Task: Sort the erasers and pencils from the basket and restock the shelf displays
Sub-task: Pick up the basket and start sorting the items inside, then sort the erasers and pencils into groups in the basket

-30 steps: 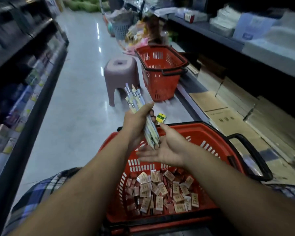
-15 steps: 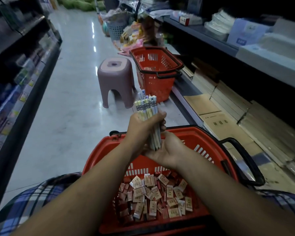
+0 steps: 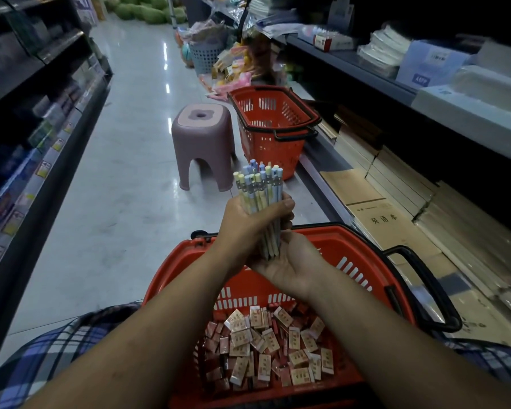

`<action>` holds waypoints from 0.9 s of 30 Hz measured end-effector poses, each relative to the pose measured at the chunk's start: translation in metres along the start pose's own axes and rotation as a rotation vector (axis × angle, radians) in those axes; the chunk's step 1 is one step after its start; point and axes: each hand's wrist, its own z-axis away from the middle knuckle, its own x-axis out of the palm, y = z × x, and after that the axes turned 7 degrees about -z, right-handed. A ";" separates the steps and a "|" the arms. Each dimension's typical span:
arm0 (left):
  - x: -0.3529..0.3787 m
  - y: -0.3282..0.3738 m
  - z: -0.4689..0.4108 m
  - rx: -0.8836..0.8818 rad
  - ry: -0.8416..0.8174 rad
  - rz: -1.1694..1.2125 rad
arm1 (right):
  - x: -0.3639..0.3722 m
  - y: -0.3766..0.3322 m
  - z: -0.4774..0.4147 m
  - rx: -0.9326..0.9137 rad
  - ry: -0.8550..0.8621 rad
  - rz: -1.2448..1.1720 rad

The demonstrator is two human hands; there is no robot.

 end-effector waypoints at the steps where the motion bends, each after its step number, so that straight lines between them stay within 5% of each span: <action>1: 0.000 0.000 0.000 0.002 -0.002 -0.001 | -0.001 -0.001 0.000 0.001 0.004 0.002; 27: 0.003 -0.015 0.000 -0.089 0.079 -0.061 | -0.008 0.003 0.000 0.063 0.009 -0.057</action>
